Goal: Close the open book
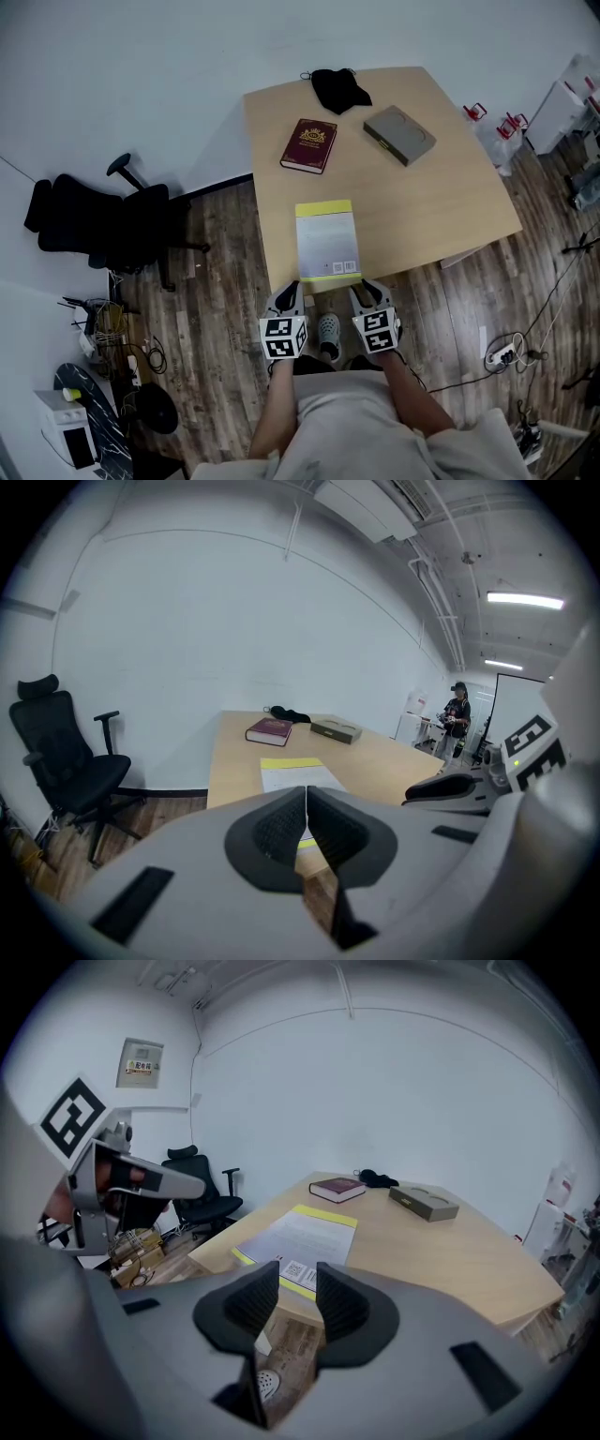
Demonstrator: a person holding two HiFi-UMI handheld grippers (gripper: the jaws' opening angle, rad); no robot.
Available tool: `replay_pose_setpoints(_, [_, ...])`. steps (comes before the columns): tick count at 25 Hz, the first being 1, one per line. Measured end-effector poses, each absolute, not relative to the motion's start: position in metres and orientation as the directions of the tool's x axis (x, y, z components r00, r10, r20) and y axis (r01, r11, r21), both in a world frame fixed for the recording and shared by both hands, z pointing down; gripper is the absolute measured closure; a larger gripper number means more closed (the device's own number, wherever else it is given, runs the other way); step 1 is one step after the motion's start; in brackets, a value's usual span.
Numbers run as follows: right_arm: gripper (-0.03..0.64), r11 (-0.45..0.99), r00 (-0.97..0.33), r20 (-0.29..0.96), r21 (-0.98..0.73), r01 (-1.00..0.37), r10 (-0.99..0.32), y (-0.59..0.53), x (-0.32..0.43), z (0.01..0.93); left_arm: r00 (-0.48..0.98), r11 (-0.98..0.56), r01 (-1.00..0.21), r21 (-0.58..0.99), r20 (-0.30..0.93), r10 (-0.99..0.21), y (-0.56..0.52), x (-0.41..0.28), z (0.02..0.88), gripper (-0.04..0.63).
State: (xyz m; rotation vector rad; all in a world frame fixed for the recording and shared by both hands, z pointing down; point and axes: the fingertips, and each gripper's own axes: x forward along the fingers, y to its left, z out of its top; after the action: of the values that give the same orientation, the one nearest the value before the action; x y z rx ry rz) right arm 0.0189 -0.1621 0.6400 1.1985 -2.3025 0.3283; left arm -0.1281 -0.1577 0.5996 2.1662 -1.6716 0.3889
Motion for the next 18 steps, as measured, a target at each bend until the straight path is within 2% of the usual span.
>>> replay_pose_setpoints(6, [0.483,0.596,-0.529,0.510,-0.039,-0.802,-0.678,-0.139,0.032,0.630,0.254,-0.222,-0.967,0.122,0.442,-0.861,-0.141,-0.110,0.600,0.572])
replay_pose_setpoints(18, [0.497,0.562,-0.546,0.437,-0.106,-0.820,-0.715,-0.097,0.068,0.608,0.241,-0.225,-0.970,0.090,0.440,-0.865,-0.093,-0.081,0.597,0.572])
